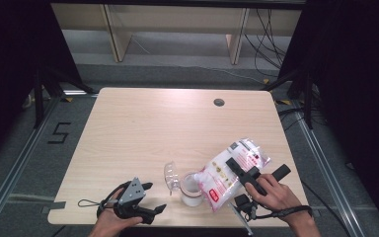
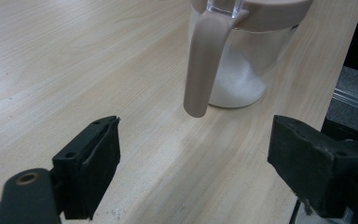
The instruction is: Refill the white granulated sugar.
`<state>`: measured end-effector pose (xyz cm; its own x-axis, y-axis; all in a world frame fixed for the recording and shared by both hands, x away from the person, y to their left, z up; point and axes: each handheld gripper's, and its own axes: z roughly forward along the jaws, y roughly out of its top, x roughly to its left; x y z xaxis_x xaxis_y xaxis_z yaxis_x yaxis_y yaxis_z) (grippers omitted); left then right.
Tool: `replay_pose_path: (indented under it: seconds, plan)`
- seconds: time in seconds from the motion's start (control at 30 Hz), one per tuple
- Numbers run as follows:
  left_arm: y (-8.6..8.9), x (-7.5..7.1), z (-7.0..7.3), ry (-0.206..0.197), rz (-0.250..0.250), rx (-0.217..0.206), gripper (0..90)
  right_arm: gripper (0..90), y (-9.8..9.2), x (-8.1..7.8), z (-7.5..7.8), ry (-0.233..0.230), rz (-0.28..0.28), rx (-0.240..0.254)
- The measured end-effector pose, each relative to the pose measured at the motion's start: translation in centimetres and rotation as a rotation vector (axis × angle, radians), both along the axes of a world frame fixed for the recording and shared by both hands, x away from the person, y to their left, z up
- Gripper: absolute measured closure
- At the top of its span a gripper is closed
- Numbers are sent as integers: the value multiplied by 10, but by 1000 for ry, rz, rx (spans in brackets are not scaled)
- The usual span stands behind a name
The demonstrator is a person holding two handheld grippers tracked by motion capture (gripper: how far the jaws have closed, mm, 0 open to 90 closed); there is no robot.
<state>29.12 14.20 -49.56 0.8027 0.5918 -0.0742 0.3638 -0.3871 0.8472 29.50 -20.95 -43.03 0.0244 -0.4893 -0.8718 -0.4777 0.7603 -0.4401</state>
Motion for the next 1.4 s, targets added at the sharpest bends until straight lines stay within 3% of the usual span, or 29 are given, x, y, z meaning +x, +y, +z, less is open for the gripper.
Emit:
replay_pose_path:
  seconds: [0.43, 0.63, 0.97, 1.07, 1.4]
  plan:
    - [0, 0, 0, 2, 3, -8, 165, 697, 0, 0, 0, 1, 0, 5]
    - [0, 0, 1, 0, -5, 18, 165, 699, 0, -1, 0, -2, 5, 5]
    - [0, 0, 0, 7, -4, 10, 165, 702, -2, -1, 0, 6, -7, 23]
    - [0, 0, 0, 1, -4, 3, 165, 702, -1, -1, 1, 2, 6, 8]
    - [2, 0, 1, 7, 3, 19, 165, 705, -1, -1, 2, -1, 10, 11]
